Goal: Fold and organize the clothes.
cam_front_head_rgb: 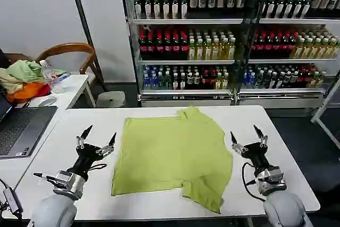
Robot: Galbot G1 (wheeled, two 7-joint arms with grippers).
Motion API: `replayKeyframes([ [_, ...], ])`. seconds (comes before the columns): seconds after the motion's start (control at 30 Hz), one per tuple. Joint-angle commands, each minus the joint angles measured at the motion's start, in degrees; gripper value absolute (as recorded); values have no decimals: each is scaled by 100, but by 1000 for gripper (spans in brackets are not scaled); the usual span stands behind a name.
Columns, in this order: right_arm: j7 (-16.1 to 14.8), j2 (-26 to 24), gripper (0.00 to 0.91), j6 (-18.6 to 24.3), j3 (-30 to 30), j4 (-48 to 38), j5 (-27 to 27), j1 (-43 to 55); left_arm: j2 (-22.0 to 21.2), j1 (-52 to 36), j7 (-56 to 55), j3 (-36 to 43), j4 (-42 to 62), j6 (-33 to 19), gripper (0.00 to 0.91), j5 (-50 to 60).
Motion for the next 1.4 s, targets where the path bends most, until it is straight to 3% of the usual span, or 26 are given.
replayKeyframes([
  [0.03,351,-284,907,-419,-394,892,221,-1124,280,1394,-615,-117,-1322,1668,907,-978],
  [0.5,546,-389,907,-439,-653,757,161,-2092,-37,1852,-1295,485,-1153,1819,907,-1143],
  [1.2,838,-164,907,-356,-1065,508,311,-1821,-307,1472,-1795,878,-579,1467,907,-1209],
  [1.23,844,-157,846,-361,-1080,490,321,-1812,-307,1471,-1804,884,-571,1467,907,-1200],
  [1.27,845,-149,574,-361,-1100,475,338,-1799,-307,1465,-1821,895,-553,1468,544,-1191],
  [1.3,846,-144,91,-364,-1108,468,354,-1794,-311,1458,-1819,897,-534,1466,40,-1181],
  [1.33,856,-129,0,-373,-1117,459,392,-1782,-315,1445,-1818,900,-501,1455,40,-1172],
  [1.4,884,-117,0,-374,-1119,463,522,-1765,-337,1427,-1802,900,-468,1383,40,-1200],
])
